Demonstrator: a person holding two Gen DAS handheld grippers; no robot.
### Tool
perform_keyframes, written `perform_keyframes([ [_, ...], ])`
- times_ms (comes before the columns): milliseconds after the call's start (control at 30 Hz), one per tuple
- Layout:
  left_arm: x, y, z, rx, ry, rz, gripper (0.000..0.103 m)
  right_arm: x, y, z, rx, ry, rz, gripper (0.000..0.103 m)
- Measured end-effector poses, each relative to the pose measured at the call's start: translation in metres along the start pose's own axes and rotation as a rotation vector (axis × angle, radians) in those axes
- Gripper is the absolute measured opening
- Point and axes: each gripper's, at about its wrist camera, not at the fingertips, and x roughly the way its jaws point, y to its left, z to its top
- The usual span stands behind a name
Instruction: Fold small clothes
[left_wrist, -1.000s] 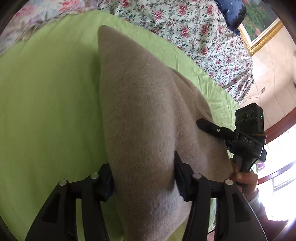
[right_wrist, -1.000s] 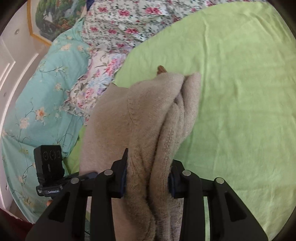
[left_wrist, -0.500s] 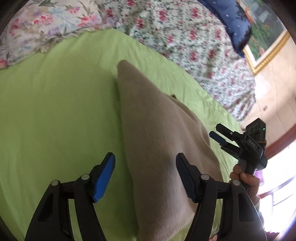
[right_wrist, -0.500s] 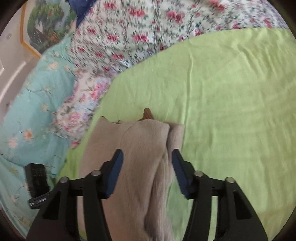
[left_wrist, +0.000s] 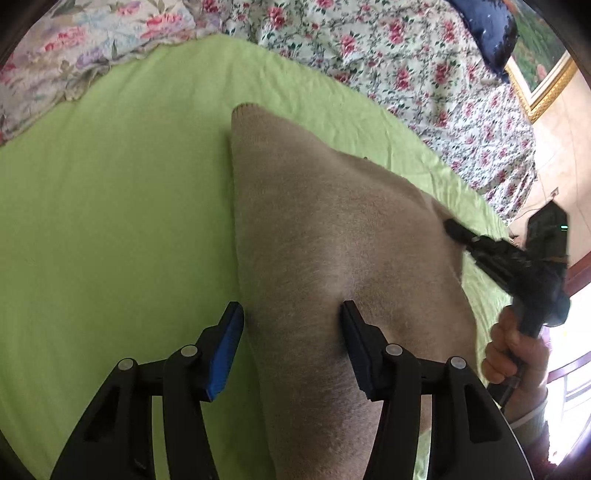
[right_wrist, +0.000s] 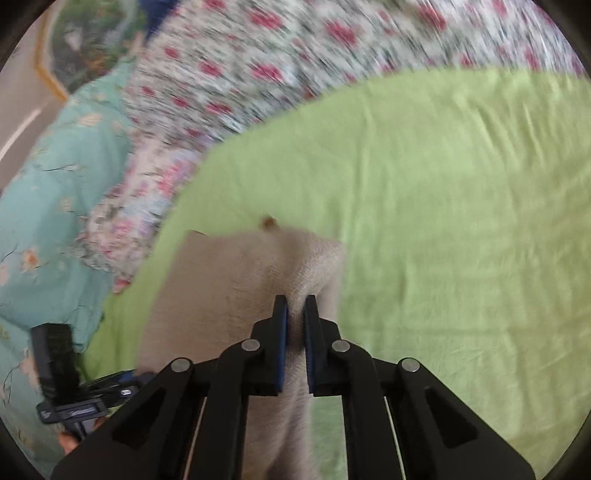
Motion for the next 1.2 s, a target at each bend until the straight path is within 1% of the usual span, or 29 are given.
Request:
perform_keyframes([
  [67, 0.003, 0.002, -0.001, 0.003, -0.007, 0.007, 0.060, 0.014, -0.005, -0.002, -0.001, 0.014, -0.026, 0.009],
  [133, 0.005, 0.000, -0.002, 0.009, -0.010, 0.029, 0.066, 0.016, -0.005, -0.003, -0.007, 0.013, -0.043, 0.010],
  [200, 0.006, -0.003, -0.002, 0.017, -0.009, 0.051, 0.067, 0.011, -0.005, -0.001, -0.006, 0.012, -0.064, 0.014],
  [267, 0.001, -0.009, -0.002, 0.029, -0.017, 0.065, 0.065, -0.003, -0.003, 0.000, 0.012, -0.005, -0.070, 0.016],
  [333, -0.011, -0.014, -0.003, 0.038, -0.037, 0.058, 0.059, -0.021, 0.003, -0.001, 0.015, -0.037, -0.068, 0.016],
  [367, -0.017, -0.014, -0.004, 0.041, -0.044, 0.049, 0.056, -0.036, 0.007, -0.003, 0.015, -0.064, -0.051, 0.016],
  [400, -0.025, -0.017, -0.005, 0.047, -0.058, 0.036, 0.052, -0.045, 0.012, -0.005, 0.016, -0.079, -0.032, 0.016],
  [433, -0.034, -0.020, -0.008, 0.057, -0.078, 0.024, 0.052, -0.051, 0.016, -0.007, 0.017, -0.087, -0.014, 0.016],
  [500, -0.049, -0.025, -0.013, 0.076, -0.108, -0.008, 0.052, -0.067, 0.029, -0.020, 0.009, -0.093, 0.052, 0.016],
  [600, -0.070, -0.035, -0.028, 0.110, -0.143, -0.110, 0.052, -0.074, 0.051, -0.052, -0.028, -0.060, 0.125, 0.016],
  [667, -0.077, -0.044, -0.042, 0.147, -0.143, -0.191, 0.052, -0.066, 0.062, -0.079, -0.048, -0.004, 0.145, 0.016],
  [700, -0.076, -0.047, -0.047, 0.158, -0.139, -0.193, 0.052, -0.062, 0.061, -0.088, -0.048, 0.017, 0.144, 0.016],
  [733, -0.072, -0.048, -0.052, 0.171, -0.126, -0.187, 0.052, -0.052, 0.059, -0.100, -0.045, 0.057, 0.125, 0.016],
  [767, -0.066, -0.048, -0.056, 0.174, -0.104, -0.179, 0.052, -0.045, 0.054, -0.107, -0.041, 0.073, 0.100, 0.016],
  [800, -0.058, -0.045, -0.060, 0.170, -0.076, -0.170, 0.052, -0.040, 0.048, -0.111, -0.038, 0.080, 0.078, 0.014],
  [867, -0.039, -0.039, -0.067, 0.164, -0.026, -0.154, 0.050, -0.035, 0.038, -0.112, -0.038, 0.070, 0.043, 0.006],
  [900, -0.034, -0.038, -0.069, 0.166, -0.016, -0.142, 0.041, -0.035, 0.033, -0.112, -0.035, 0.064, 0.036, 0.004],
  [933, -0.030, -0.037, -0.071, 0.172, -0.010, -0.125, 0.036, -0.035, 0.029, -0.111, -0.027, 0.065, 0.039, 0.001],
  [967, -0.029, -0.038, -0.073, 0.179, -0.017, -0.122, 0.036, -0.035, 0.027, -0.110, -0.021, 0.068, 0.042, 0.001],
  [1067, -0.031, -0.043, -0.078, 0.196, -0.019, -0.096, 0.037, -0.040, 0.032, -0.112, -0.040, 0.064, 0.012, 0.001],
  [1100, -0.031, -0.043, -0.080, 0.198, -0.020, -0.088, 0.037, -0.044, 0.035, -0.113, -0.042, 0.061, 0.008, 0.001],
  [1133, -0.034, -0.045, -0.081, 0.198, -0.025, -0.083, 0.037, -0.049, 0.038, -0.113, -0.051, 0.055, 0.006, 0.005],
  [1200, -0.043, -0.044, -0.085, 0.200, -0.033, -0.108, 0.037, -0.059, 0.046, -0.116, -0.077, 0.039, -0.003, 0.006],
])
